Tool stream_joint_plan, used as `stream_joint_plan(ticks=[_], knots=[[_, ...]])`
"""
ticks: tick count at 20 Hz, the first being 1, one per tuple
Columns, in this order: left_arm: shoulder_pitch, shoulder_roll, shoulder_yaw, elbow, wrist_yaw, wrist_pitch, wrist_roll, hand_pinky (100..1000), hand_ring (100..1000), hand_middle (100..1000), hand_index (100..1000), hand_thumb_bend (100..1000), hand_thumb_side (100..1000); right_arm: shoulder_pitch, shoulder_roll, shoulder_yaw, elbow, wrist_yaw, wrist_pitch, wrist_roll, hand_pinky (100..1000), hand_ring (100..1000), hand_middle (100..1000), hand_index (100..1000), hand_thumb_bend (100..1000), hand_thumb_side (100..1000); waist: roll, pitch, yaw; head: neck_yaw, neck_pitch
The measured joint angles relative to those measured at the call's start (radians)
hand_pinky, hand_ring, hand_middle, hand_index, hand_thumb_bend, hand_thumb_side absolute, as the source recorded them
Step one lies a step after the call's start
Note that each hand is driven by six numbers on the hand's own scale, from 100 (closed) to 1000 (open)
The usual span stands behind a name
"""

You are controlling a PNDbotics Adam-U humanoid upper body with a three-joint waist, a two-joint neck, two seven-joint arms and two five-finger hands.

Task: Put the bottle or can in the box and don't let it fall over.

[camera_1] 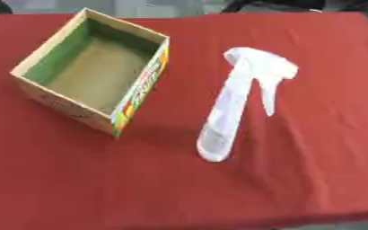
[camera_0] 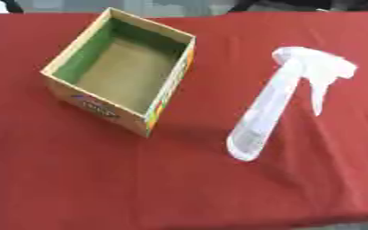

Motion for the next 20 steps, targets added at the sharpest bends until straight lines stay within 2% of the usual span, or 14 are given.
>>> stream_joint_plan(ticks=[11, 20], knots=[[0.000, 0.000, 0.000, 0.000, 0.001, 0.000, 0.002, 492, 1000, 1000, 756, 309, 949, -0.001, 0.000, 0.011, 0.000, 0.002, 0.011, 0.008, 858, 942, 947, 1000, 100, 996, -0.001, 0.000, 0.002, -0.006, 0.005], [0.000, 0.000, 0.000, 0.000, 0.001, -0.001, 0.002, 492, 1000, 1000, 756, 310, 947, -0.022, 0.027, 0.075, 0.000, 0.003, 0.098, 0.049, 855, 939, 942, 1000, 100, 1000, -0.002, 0.000, 0.006, -0.014, 0.005]])
